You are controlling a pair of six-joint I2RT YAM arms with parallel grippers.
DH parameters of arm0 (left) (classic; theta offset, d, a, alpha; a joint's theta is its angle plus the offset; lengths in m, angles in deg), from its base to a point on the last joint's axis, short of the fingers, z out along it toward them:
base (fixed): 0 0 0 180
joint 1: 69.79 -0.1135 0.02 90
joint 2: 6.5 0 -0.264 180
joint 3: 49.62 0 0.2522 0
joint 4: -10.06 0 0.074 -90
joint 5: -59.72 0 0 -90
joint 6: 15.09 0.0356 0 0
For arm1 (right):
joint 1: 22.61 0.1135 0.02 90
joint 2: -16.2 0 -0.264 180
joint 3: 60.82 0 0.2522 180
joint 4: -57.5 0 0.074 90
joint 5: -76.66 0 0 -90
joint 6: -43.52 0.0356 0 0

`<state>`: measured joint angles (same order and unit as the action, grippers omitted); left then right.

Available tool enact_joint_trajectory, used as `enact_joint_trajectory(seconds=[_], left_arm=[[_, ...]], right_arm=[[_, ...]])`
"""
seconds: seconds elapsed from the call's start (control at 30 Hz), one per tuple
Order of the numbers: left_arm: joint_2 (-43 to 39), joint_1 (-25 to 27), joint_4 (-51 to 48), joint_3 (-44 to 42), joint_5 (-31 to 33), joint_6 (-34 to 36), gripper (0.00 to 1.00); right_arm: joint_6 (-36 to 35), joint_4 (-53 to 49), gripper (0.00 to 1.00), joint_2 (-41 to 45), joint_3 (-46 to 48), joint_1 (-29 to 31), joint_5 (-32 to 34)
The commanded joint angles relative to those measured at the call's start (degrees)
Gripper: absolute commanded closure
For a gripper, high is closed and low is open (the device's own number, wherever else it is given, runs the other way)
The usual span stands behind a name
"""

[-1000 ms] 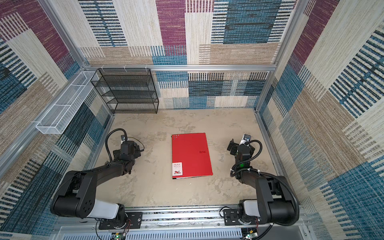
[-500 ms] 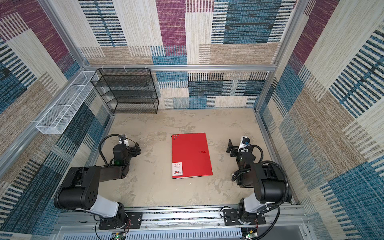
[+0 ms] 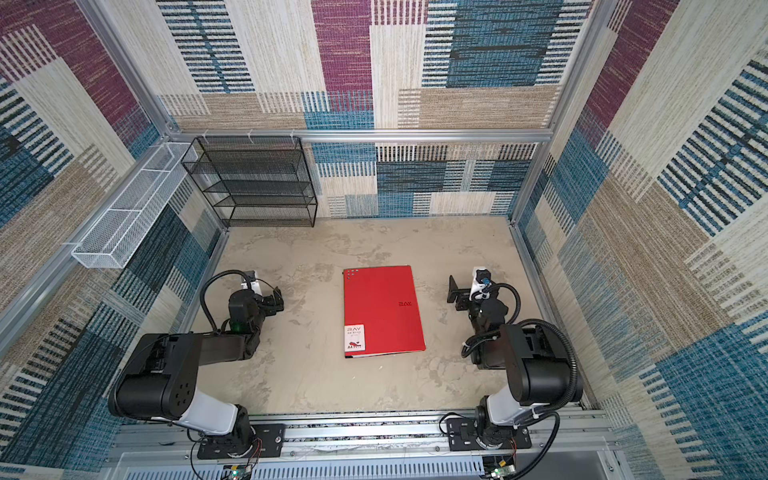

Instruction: Put the files into the folder

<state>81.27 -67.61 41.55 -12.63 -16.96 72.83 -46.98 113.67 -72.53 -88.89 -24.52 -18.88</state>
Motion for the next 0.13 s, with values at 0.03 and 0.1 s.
enact_joint_trajectory(seconds=[0.03, 0.1], left_arm=[[-0.01, -0.05, 2.94, 0.16, 0.93, 1.74, 0.01], [0.11, -0.06, 3.07, 0.16, 0.96, 1.73, 0.01]], right_arm=[[-1.09, 1.03, 0.00, 0.78, 0.95, -0.02, -0.78], [-1.07, 1.67, 0.00, 1.04, 1.33, -0.01, -0.73]])
